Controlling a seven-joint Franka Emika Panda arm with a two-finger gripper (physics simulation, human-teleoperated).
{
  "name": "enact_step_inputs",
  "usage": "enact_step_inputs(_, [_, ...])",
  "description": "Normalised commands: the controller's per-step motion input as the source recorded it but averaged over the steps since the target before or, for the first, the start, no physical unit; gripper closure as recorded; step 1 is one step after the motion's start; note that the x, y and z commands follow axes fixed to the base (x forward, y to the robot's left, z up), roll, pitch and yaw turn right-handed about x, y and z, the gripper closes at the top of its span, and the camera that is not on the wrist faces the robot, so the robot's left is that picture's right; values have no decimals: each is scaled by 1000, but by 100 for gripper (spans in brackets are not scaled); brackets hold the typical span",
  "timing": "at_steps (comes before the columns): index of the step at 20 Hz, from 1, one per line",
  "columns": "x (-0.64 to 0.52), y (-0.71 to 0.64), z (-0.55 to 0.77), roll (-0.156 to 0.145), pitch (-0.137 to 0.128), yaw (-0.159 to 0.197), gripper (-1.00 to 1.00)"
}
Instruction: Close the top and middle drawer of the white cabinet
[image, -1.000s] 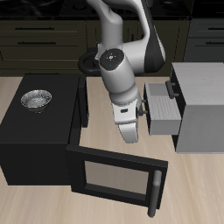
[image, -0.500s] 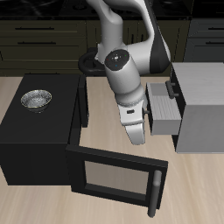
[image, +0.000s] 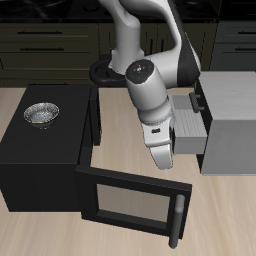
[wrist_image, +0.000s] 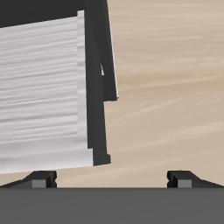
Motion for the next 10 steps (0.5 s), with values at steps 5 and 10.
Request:
enact_step_inputs(5, [66,168,14,14,-13,-1,-100])
enact_step_inputs(10, [41,150,-29,18,-5,-12,-100])
